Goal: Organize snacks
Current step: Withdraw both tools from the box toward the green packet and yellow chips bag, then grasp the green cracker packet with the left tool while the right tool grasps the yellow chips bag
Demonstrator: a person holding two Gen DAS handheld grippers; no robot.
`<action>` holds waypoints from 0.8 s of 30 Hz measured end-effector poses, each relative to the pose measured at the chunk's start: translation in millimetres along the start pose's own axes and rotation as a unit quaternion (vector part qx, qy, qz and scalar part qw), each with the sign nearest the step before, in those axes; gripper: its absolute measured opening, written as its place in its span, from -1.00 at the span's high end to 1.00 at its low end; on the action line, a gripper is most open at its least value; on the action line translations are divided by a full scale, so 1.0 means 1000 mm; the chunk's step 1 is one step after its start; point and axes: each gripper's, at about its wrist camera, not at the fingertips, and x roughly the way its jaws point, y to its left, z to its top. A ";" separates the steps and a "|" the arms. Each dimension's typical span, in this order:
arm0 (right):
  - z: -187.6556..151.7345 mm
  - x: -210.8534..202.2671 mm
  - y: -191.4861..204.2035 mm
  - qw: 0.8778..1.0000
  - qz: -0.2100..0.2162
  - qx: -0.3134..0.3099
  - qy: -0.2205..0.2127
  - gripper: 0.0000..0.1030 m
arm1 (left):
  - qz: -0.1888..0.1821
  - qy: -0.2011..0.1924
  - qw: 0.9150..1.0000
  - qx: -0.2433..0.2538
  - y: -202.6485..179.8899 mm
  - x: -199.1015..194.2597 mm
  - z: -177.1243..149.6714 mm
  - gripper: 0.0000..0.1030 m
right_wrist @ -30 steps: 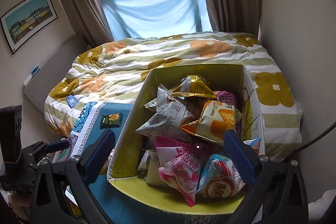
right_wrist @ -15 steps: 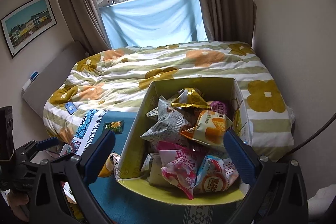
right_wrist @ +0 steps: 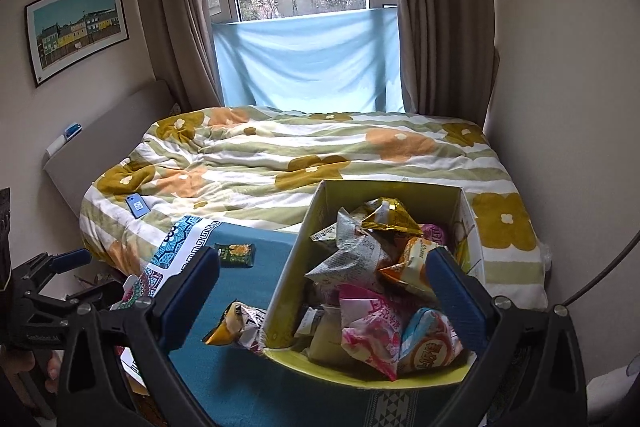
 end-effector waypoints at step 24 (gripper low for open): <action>-0.049 0.078 0.134 0.978 -0.128 0.158 0.055 -0.99 | -0.131 0.087 0.973 0.171 0.129 0.099 0.052 -0.97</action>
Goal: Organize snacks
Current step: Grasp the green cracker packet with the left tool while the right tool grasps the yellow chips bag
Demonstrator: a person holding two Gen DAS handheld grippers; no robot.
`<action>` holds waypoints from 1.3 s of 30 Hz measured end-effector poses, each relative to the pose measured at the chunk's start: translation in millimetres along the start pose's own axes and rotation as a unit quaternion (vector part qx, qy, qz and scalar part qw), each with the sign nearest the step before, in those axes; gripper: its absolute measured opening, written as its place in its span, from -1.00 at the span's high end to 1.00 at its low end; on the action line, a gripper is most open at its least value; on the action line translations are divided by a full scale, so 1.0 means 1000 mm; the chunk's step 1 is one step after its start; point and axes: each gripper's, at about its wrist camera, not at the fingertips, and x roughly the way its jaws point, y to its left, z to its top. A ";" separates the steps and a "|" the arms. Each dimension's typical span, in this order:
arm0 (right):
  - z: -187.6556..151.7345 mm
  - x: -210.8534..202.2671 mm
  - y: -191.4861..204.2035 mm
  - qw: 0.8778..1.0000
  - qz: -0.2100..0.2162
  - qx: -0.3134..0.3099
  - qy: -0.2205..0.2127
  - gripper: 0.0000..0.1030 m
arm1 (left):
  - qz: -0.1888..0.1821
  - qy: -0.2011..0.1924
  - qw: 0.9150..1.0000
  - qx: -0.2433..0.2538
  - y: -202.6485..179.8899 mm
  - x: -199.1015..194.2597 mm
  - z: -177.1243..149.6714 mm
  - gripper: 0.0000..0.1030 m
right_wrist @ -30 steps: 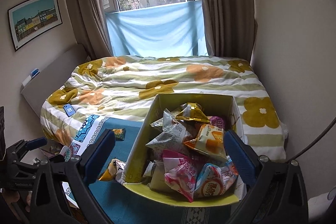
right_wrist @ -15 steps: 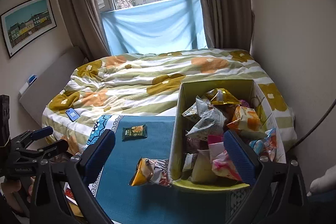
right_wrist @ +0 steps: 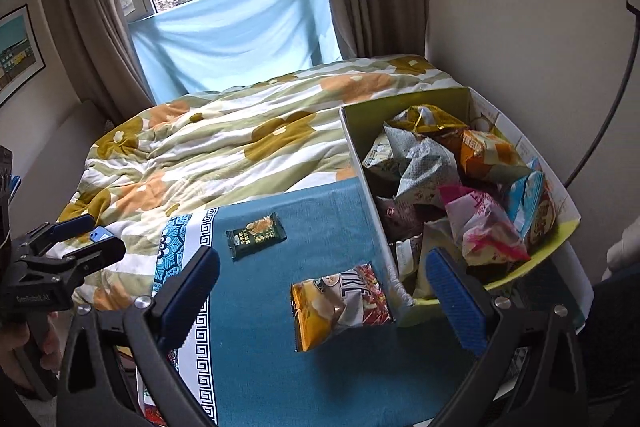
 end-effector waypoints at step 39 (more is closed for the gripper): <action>-0.076 0.153 -0.019 0.979 -0.070 0.180 0.070 -0.99 | -0.029 0.134 0.980 0.141 0.000 0.240 -0.009 -0.01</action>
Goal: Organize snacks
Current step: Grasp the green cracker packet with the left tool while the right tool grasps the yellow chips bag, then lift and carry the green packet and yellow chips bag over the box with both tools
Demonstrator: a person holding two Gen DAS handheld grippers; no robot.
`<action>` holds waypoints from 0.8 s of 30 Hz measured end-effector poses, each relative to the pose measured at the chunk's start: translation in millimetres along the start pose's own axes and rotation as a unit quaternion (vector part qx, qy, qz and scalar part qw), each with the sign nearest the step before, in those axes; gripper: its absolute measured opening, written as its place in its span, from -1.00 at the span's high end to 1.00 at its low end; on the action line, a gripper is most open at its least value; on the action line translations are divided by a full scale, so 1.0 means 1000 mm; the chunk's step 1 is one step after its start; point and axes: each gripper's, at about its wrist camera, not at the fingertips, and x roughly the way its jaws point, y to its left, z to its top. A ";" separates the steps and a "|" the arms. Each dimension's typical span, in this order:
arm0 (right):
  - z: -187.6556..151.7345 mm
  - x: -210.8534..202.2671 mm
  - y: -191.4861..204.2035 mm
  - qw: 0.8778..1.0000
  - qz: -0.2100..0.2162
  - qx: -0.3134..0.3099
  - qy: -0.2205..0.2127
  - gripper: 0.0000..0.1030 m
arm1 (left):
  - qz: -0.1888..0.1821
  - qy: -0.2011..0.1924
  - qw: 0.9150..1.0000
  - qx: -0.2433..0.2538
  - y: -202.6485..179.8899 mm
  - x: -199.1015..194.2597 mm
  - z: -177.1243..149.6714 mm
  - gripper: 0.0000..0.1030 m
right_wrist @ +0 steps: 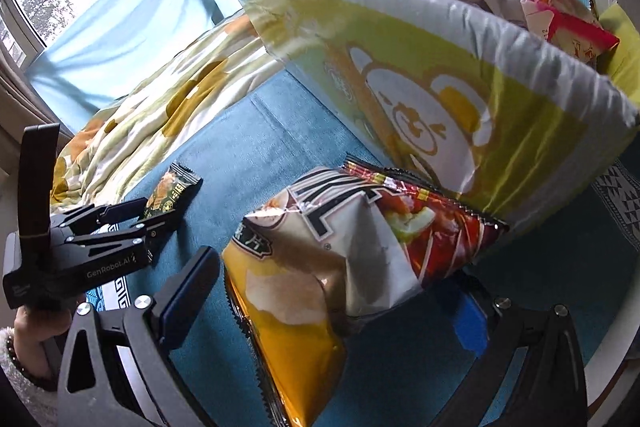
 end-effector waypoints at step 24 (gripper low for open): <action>0.005 0.017 0.009 1.000 0.013 -0.025 0.008 -0.90 | 0.015 -0.004 0.999 -0.045 -0.009 -0.005 -0.006 0.23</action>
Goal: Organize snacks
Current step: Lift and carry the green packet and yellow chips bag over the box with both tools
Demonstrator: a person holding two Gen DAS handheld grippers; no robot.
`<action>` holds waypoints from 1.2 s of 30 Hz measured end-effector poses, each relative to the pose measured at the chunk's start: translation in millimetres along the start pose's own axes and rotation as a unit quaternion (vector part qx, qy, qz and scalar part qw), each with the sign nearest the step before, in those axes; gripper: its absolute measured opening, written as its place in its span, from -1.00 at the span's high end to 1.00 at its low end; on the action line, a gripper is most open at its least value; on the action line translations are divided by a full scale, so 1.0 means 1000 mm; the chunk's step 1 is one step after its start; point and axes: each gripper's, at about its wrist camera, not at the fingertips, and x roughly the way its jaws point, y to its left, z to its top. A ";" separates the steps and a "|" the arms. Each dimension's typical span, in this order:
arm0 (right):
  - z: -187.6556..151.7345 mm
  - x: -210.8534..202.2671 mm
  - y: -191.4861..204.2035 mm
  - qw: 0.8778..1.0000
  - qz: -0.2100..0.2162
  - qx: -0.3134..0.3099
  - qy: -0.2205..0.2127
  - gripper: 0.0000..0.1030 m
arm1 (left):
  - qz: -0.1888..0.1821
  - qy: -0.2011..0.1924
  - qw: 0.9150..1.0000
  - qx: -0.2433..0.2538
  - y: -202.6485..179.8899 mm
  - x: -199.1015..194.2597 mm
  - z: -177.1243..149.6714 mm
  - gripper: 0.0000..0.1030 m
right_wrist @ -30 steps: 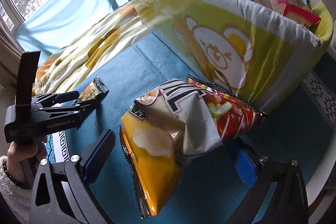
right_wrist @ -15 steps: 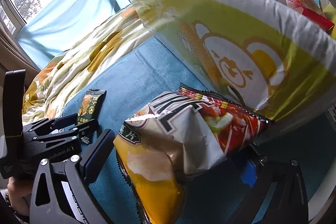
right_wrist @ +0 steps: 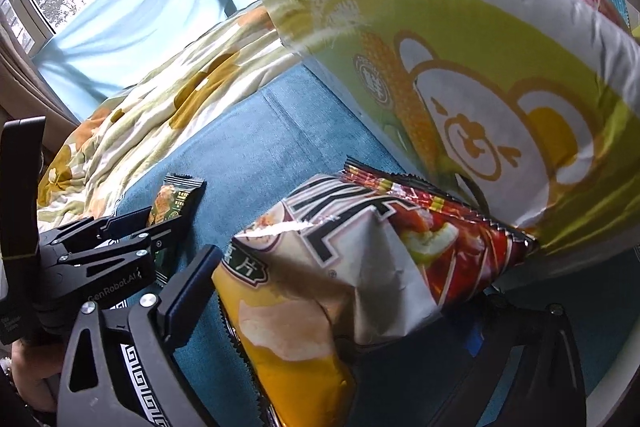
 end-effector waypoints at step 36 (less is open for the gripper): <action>0.062 -0.166 0.008 0.982 0.089 -0.148 -0.083 -0.59 | -0.014 -0.137 0.988 -0.071 -0.068 -0.204 0.062 0.23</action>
